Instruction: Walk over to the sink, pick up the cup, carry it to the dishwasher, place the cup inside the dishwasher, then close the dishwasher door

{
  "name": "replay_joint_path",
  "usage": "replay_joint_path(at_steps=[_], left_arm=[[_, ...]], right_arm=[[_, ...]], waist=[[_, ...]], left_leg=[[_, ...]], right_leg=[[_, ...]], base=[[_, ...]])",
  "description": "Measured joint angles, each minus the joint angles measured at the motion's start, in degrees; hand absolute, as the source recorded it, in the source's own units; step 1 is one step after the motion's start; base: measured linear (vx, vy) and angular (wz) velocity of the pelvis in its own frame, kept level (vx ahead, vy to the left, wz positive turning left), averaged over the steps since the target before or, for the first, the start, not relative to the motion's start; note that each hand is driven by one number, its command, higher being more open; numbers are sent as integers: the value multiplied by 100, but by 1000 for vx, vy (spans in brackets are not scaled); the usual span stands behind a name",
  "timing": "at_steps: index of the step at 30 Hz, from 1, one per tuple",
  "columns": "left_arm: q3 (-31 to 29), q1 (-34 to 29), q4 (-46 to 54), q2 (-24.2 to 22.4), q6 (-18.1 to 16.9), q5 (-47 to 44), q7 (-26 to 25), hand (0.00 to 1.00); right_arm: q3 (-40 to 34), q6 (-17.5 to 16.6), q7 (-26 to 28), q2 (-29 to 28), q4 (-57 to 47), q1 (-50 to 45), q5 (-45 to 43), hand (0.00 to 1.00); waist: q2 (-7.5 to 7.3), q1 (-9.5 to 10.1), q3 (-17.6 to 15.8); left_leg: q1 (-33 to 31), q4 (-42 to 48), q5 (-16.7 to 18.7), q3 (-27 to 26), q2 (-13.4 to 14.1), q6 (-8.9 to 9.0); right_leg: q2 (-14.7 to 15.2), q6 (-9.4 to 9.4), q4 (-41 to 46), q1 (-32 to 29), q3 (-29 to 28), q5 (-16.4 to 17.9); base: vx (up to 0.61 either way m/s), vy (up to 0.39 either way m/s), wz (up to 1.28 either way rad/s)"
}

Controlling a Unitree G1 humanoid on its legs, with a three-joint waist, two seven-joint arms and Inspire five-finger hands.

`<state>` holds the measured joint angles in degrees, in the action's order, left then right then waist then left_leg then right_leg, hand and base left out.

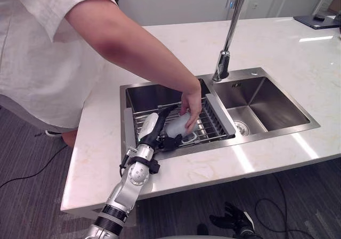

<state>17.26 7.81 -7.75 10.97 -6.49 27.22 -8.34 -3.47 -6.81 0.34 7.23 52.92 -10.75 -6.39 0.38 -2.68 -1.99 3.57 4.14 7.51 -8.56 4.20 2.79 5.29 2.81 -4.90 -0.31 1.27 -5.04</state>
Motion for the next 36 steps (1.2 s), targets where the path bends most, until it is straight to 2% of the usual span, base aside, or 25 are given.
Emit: replay_joint_path(at_steps=[4,19,36], left_arm=[[160,157,-1,144,16,210,2,90],[103,203,-15,158,69,205,-21,90],[-19,70,233,130,70,179,-38,90]], right_arm=[[16,-21,1,1,7,15,0,90],[38,-25,-1,13,70,115,-1,90],[41,-26,-2,27,67,117,0,90]], waist=[[2,-22,-9],[14,-51,-110],[15,14,-163]], left_leg=[[2,0,0,-1,-8,0],[68,-8,3,-70,-17,-1],[89,-12,3,-75,-17,-2]], right_leg=[[5,1,-1,0,-11,-2],[7,12,-2,15,-109,-27],[6,11,3,37,-112,-27]], base=[[0,0,0],[-12,-5,-2],[0,0,0]])
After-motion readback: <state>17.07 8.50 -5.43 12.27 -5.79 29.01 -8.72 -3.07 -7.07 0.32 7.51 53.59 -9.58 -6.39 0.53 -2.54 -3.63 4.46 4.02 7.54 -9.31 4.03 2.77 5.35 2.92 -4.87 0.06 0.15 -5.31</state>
